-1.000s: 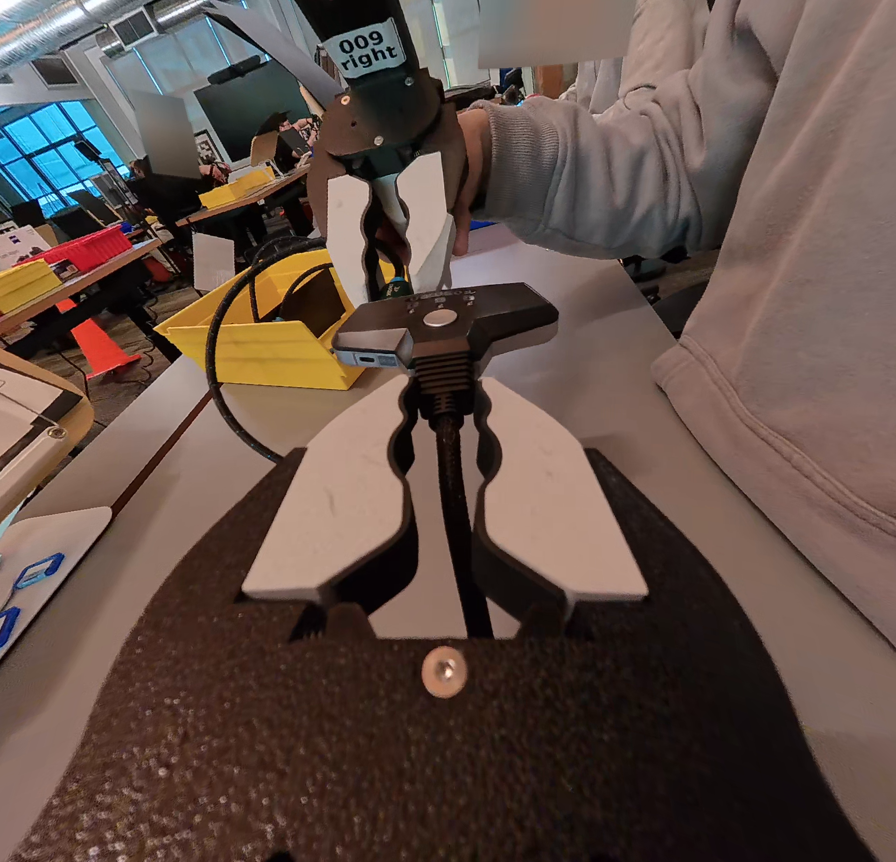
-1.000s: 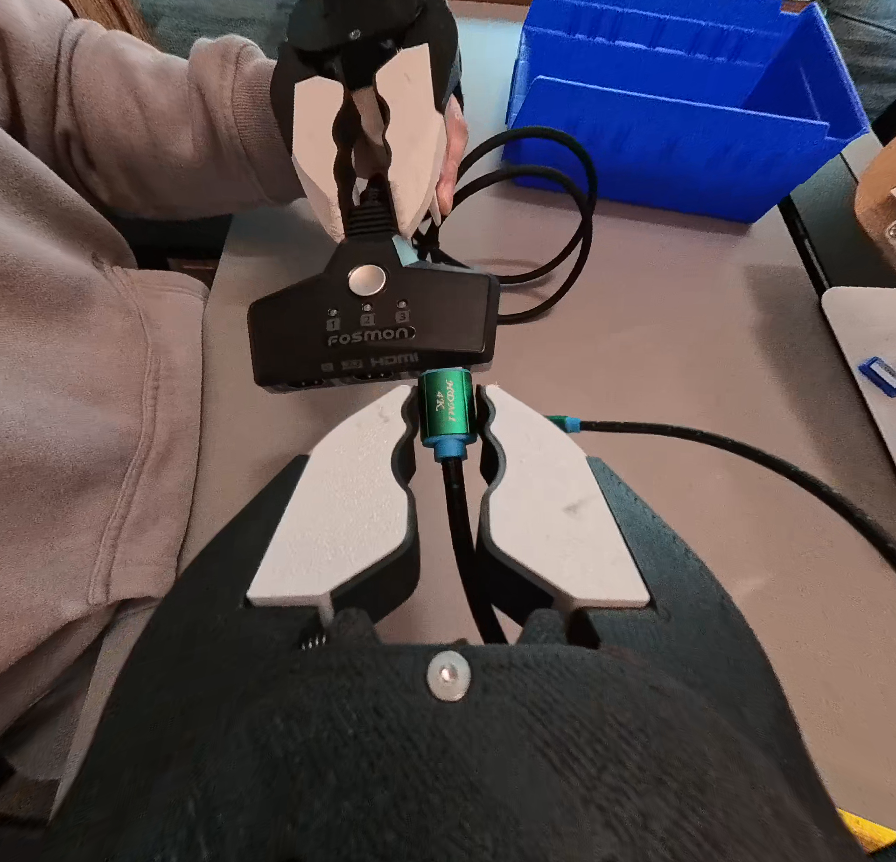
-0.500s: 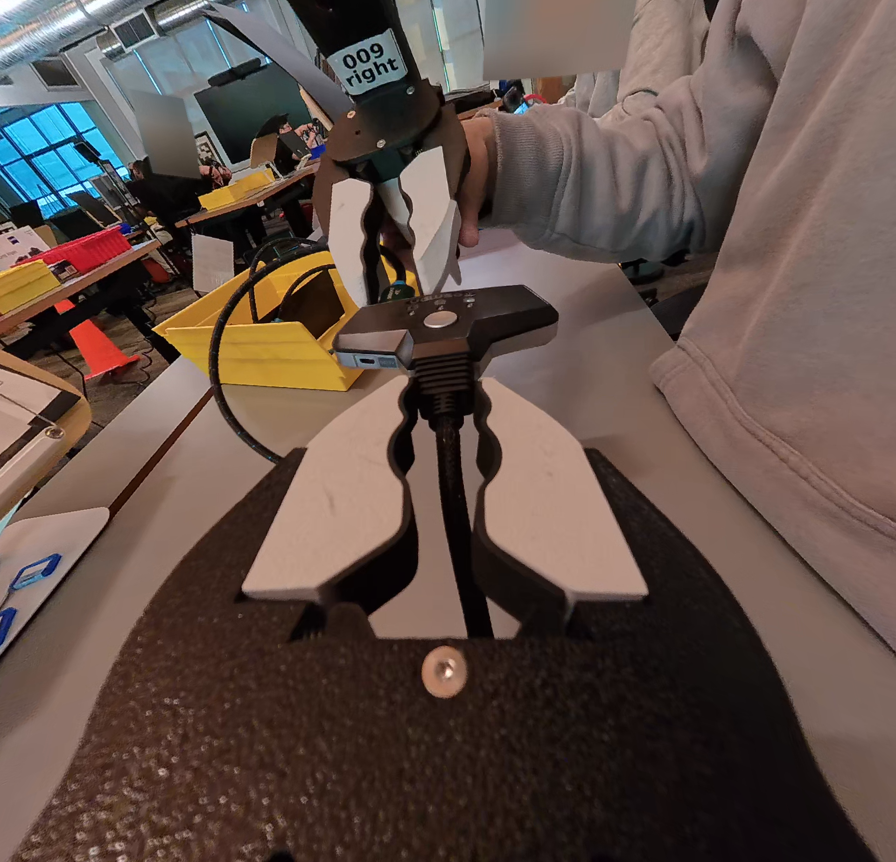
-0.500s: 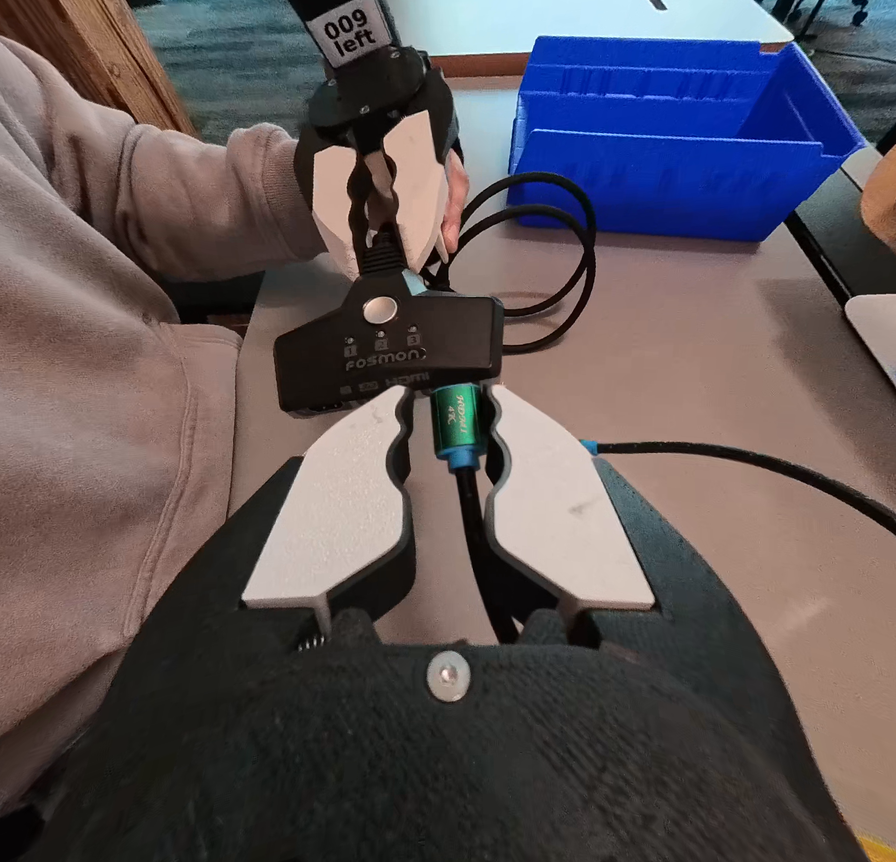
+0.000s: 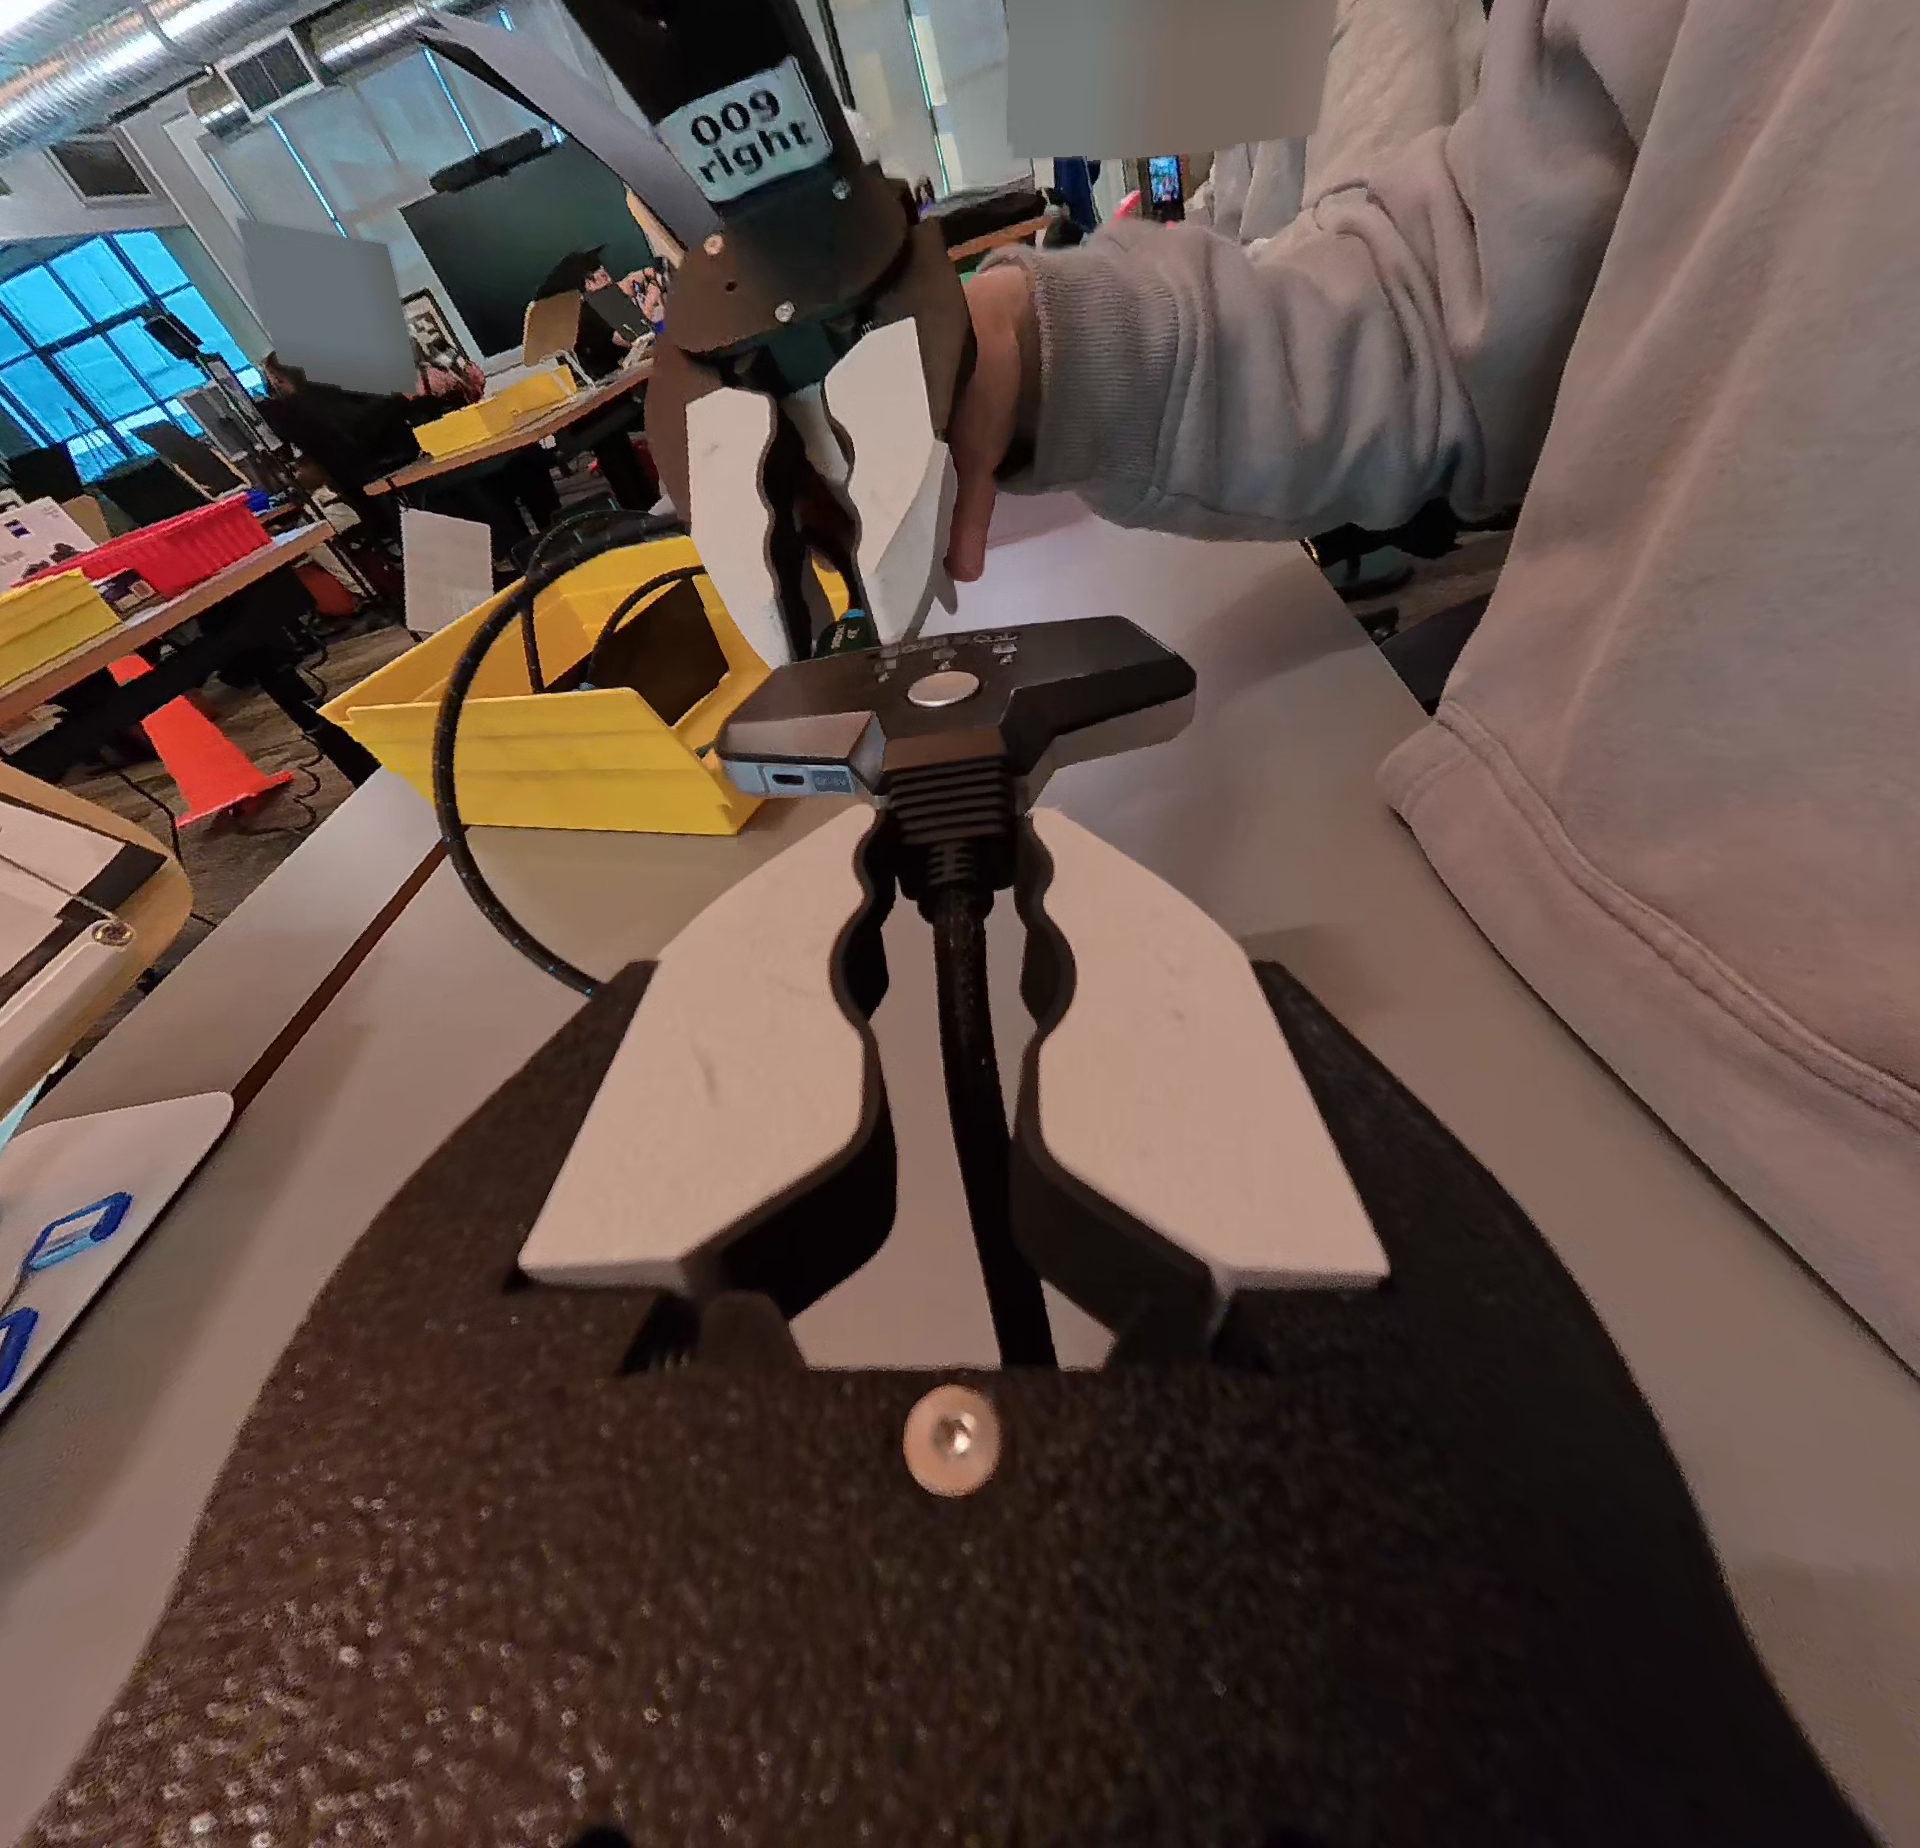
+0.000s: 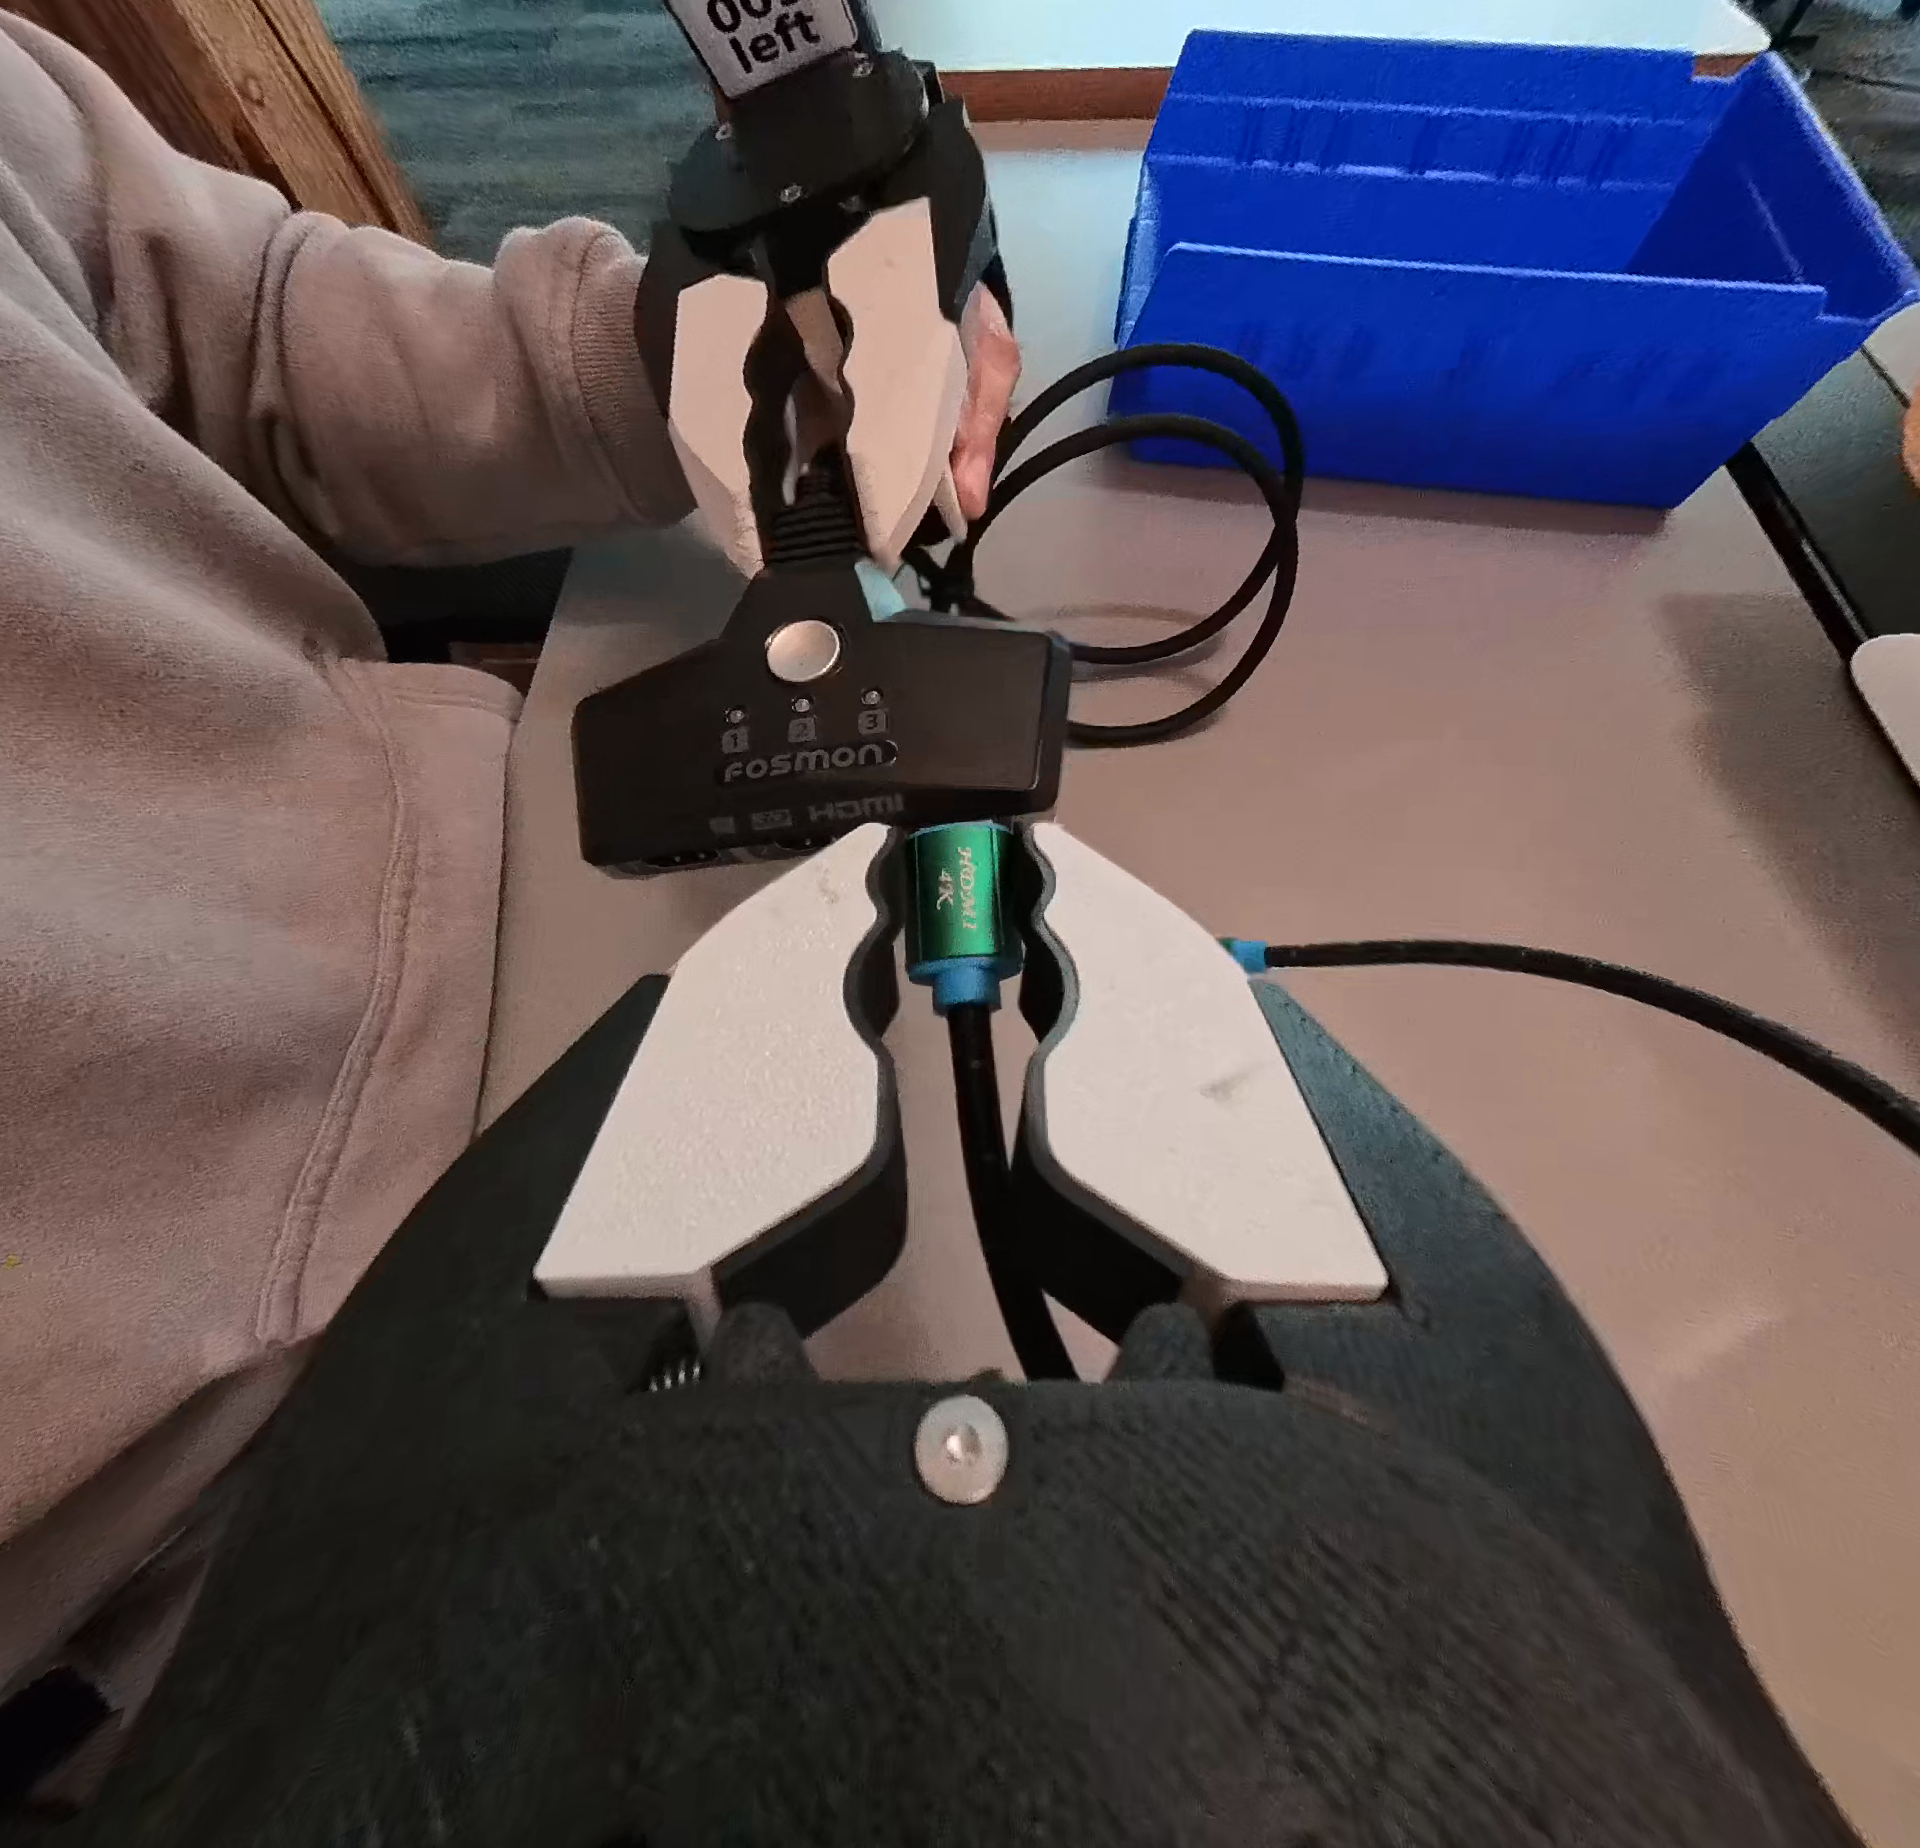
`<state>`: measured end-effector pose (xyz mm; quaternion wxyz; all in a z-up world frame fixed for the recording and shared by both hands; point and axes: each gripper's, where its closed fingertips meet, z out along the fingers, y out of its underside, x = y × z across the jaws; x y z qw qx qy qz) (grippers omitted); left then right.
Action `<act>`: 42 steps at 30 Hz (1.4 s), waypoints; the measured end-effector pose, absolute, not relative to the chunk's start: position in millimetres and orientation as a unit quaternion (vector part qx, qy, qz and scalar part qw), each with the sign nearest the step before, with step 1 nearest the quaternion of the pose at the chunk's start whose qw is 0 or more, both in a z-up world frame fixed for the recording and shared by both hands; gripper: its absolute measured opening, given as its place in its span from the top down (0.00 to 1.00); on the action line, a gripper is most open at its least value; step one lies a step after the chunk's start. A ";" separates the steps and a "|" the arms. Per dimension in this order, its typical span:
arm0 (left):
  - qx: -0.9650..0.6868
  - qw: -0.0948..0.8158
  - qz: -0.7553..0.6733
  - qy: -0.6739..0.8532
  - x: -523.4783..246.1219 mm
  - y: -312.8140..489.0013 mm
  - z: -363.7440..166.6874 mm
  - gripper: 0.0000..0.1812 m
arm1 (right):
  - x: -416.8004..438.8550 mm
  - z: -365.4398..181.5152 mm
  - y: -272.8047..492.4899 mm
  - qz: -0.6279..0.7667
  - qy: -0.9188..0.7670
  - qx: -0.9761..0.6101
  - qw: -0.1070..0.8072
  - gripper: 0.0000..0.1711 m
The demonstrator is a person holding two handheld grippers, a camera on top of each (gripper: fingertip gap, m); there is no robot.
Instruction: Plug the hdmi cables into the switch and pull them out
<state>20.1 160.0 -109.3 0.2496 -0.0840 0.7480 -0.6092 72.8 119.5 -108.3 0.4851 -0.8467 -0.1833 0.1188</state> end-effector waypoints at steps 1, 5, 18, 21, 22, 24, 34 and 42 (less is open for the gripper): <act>-0.084 0.247 -0.607 0.751 19.0 160.0 -110.5 0.88 | 73.0 -110.4 118.4 0.120 -0.183 -0.853 0.473 0.89; -0.084 0.231 -0.582 0.775 10.7 158.6 -114.7 0.88 | 60.9 -112.9 109.1 0.109 -0.210 -0.874 0.424 0.89; -0.115 0.306 -0.573 0.752 25.3 196.6 -85.1 0.88 | 92.0 -37.4 106.9 -0.022 -0.197 -0.809 0.553 0.82; -0.101 0.299 -0.596 0.739 27.1 185.0 -83.1 0.88 | 77.6 -54.5 127.8 -0.041 -0.216 -0.815 0.536 0.78; -0.099 0.296 -0.597 0.739 27.9 182.5 -85.2 0.88 | 77.3 -63.8 133.2 -0.047 -0.216 -0.823 0.523 0.77; -0.098 0.296 -0.596 0.740 28.7 179.6 -89.4 0.88 | 76.8 -74.3 138.7 -0.046 -0.212 -0.830 0.514 0.82; -0.067 0.297 -0.600 0.740 22.0 174.7 -88.1 0.88 | 74.2 -87.0 133.1 0.033 -0.195 -0.834 0.515 0.86; -0.067 0.287 -0.606 0.739 21.3 172.4 -90.8 0.88 | 73.0 -89.0 130.9 0.070 -0.189 -0.836 0.510 0.87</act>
